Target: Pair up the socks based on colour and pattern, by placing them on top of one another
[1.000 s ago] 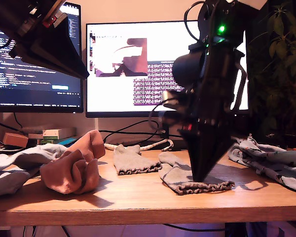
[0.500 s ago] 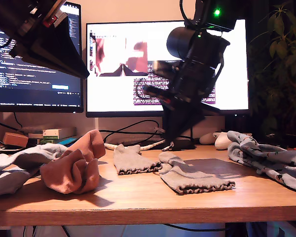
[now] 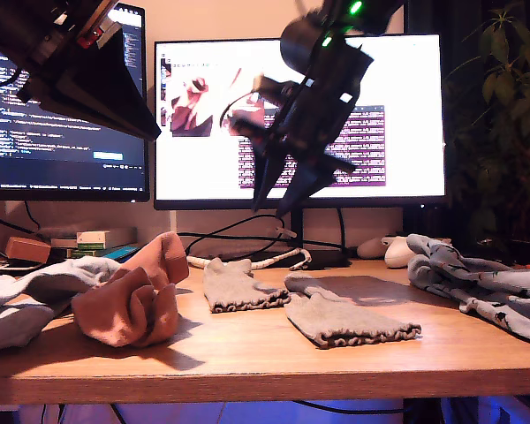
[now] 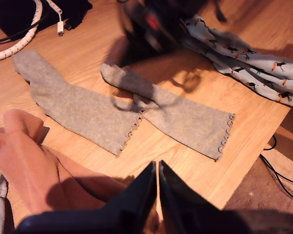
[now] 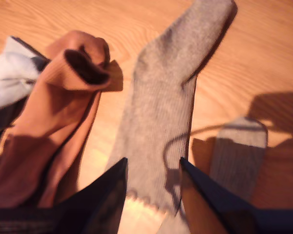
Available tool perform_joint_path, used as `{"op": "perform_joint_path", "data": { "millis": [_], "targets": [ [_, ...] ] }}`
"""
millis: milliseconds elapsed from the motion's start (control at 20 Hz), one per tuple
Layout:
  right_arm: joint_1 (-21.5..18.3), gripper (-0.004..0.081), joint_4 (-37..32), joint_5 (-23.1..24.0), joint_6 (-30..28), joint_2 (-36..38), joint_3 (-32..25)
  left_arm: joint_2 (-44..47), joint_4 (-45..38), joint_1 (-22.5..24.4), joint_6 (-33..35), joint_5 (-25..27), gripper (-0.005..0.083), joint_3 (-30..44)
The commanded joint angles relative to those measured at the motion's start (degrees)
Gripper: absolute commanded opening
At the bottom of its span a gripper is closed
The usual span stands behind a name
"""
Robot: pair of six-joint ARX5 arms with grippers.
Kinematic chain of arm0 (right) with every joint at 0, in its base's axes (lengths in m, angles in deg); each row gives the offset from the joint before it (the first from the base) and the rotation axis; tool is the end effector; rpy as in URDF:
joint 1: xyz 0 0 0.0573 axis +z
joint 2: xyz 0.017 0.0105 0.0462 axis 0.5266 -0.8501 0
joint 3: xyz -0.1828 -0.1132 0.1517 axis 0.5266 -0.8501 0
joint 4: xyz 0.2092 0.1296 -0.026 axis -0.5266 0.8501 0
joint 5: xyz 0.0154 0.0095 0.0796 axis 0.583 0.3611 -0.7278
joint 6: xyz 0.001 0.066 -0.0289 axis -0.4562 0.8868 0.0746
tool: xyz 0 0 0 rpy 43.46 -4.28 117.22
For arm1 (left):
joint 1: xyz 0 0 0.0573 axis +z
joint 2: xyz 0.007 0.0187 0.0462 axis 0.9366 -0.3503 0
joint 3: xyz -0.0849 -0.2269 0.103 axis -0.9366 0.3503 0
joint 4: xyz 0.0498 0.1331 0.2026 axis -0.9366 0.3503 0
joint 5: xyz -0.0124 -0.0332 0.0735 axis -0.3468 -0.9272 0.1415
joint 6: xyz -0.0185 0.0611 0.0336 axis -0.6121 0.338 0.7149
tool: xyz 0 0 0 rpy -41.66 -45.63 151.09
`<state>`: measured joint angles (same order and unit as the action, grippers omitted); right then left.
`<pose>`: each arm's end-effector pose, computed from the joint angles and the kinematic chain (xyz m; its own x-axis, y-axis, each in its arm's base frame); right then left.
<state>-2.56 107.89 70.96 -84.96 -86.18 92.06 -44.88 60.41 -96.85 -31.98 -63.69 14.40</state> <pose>0.4025 0.2392 0.2230 0.3340 0.4405 -0.8333 -0.5550 0.8065 0.2039 0.2247 -0.1377 0.2549 0.5030 -0.6439 -0.5766 0.7133 0.6860 -0.1437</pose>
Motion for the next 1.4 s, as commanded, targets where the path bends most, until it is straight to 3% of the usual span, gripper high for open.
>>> {"op": "perform_joint_path", "data": {
  "millis": [0, 250, 1350],
  "targets": [
    [-0.1, 0.0311, 0.7, -0.1, -0.2, -3.5, 2.0, 0.0, -0.2, -0.2, -0.2, -0.2, -0.0024, 0.3],
    [-0.1, 0.0318, 3.0, 0.0, -0.2, -8.5, 6.5, 0.0, 0.3, -0.2, -0.2, -0.2, -0.0024, 0.3],
    [1.6, 0.0296, 8.1, -1.2, -0.6, -14.2, 6.5, 0.0, 0.2, -0.2, -0.2, -0.2, -0.0024, 0.3]
  ]
}}
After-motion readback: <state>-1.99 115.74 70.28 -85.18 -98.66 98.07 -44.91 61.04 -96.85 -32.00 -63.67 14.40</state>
